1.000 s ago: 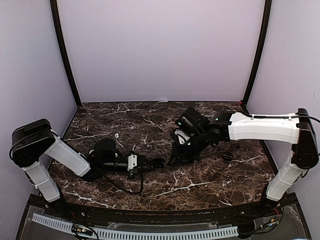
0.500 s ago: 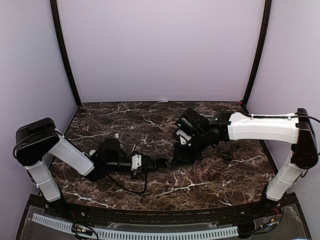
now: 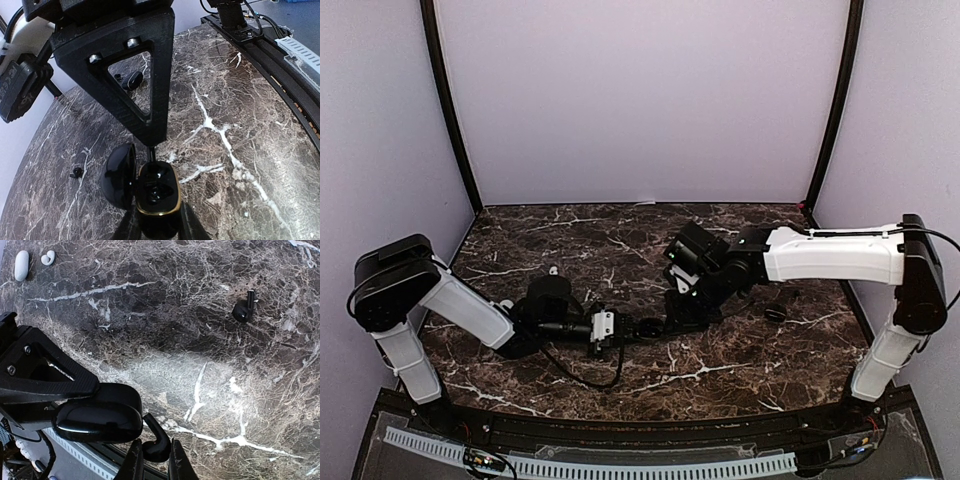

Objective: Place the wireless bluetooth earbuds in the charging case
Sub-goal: Insert the right earbud into the right side groove of the charging case.

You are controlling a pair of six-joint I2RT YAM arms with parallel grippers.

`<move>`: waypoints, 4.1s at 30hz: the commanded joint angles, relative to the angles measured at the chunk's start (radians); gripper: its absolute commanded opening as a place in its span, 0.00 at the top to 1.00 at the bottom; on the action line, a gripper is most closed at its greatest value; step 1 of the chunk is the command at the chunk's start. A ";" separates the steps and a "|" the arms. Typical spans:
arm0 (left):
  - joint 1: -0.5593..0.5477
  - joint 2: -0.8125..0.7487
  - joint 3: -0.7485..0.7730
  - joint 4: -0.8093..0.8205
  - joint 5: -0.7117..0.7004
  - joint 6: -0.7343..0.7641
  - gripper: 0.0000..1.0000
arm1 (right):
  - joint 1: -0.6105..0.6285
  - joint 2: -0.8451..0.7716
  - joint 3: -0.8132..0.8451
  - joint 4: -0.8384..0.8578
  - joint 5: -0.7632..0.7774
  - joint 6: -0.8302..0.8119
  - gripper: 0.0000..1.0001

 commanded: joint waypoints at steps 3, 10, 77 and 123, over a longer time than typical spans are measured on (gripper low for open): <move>-0.010 0.012 0.036 -0.057 -0.028 0.026 1.00 | 0.009 0.017 0.039 0.005 0.011 -0.026 1.00; -0.010 0.017 0.035 -0.060 -0.070 0.017 1.00 | 0.009 0.007 0.039 -0.037 0.056 -0.028 1.00; -0.047 0.031 0.070 -0.089 -0.075 0.019 1.00 | 0.017 0.115 0.068 0.004 0.037 -0.048 1.00; -0.097 0.041 0.147 -0.136 -0.132 -0.106 1.00 | 0.011 0.061 -0.003 0.117 -0.003 -0.020 0.75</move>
